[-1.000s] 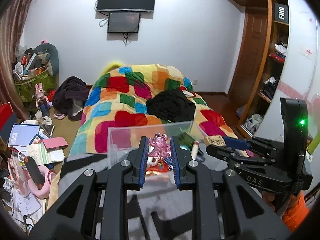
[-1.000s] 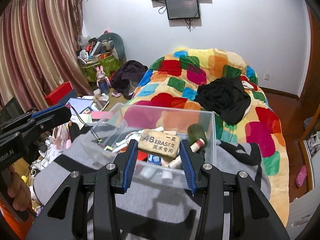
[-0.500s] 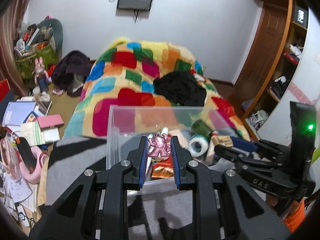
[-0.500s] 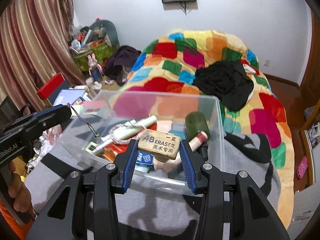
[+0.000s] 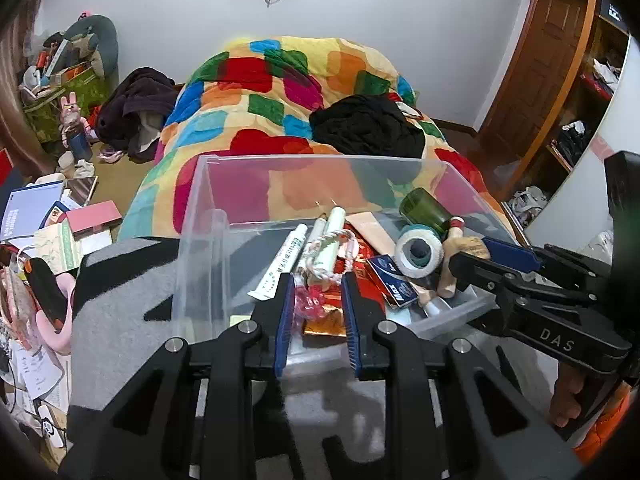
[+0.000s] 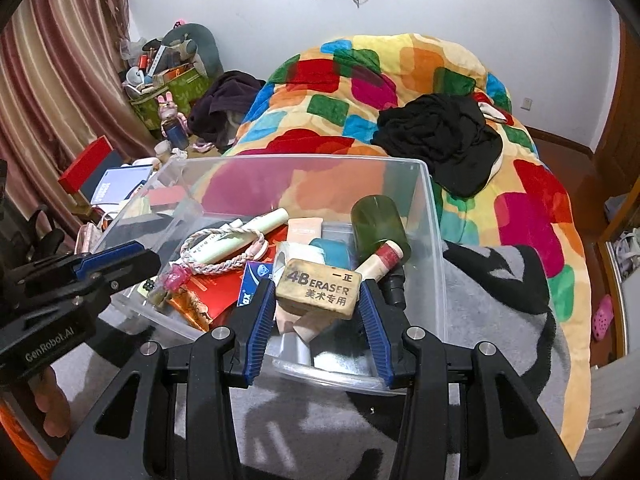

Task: Organize objects

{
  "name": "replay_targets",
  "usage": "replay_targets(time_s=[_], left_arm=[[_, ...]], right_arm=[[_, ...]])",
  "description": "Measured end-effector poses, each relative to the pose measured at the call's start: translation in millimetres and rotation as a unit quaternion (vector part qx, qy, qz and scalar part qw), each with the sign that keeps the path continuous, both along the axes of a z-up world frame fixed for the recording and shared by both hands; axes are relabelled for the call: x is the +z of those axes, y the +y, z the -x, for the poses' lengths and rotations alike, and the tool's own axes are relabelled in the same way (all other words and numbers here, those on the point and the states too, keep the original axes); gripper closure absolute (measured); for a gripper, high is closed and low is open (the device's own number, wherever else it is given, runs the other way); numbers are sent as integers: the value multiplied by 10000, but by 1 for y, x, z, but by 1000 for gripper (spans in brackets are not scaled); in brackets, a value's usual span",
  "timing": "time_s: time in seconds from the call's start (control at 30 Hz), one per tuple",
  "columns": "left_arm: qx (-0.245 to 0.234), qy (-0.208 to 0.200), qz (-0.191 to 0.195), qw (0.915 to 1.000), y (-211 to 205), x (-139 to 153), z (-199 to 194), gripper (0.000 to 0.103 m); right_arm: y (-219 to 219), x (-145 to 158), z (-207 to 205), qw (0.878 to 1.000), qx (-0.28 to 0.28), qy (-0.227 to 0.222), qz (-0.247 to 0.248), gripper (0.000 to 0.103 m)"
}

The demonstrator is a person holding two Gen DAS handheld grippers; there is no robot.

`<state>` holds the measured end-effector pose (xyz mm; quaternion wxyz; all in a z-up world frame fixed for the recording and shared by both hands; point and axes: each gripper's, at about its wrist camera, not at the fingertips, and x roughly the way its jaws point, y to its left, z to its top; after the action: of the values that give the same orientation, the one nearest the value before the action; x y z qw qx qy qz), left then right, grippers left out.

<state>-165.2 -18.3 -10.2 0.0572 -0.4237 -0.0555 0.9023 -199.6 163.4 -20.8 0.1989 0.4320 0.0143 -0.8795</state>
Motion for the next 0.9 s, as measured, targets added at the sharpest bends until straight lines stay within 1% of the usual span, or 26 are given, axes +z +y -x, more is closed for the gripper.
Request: replay_targets(time_s=[0.03, 0.07, 0.13, 0.23, 0.27, 0.43, 0.57, 0.73, 0.8, 0.9], left_arm=[[0, 0, 1, 10000, 0, 0, -1, 79], [4, -1, 5, 10000, -1, 0, 0, 78], [12, 6, -2, 10000, 0, 0, -1, 71], [49, 77, -12, 10000, -1, 3, -6, 63], [60, 101, -5, 9999, -1, 5, -8, 62], [136, 318, 25, 9994, -3, 15, -20, 43], [196, 487, 30, 9986, -6, 24, -30, 35], [292, 725, 99, 9969, -6, 32, -43, 21], [300, 790, 132, 9963, -6, 33, -48, 18], [287, 867, 149, 9957, -5, 32, -58, 15]], right_arm=[[0, 0, 0, 10000, 14, 0, 1, 61], [1, 1, -1, 10000, 25, 8, 13, 57], [2, 3, -5, 10000, 33, 71, 14, 53], [0, 10, -11, 9998, 67, 201, -30, 51], [0, 12, -13, 9997, 78, 228, -33, 50], [1, 27, -27, 9988, 136, 462, 52, 46], [5, 39, -39, 9975, 172, 679, 138, 43], [11, 51, -57, 9945, 164, 1021, 177, 35], [15, 54, -64, 9935, 152, 1110, 208, 29], [18, 52, -71, 9929, 154, 1154, 242, 26]])
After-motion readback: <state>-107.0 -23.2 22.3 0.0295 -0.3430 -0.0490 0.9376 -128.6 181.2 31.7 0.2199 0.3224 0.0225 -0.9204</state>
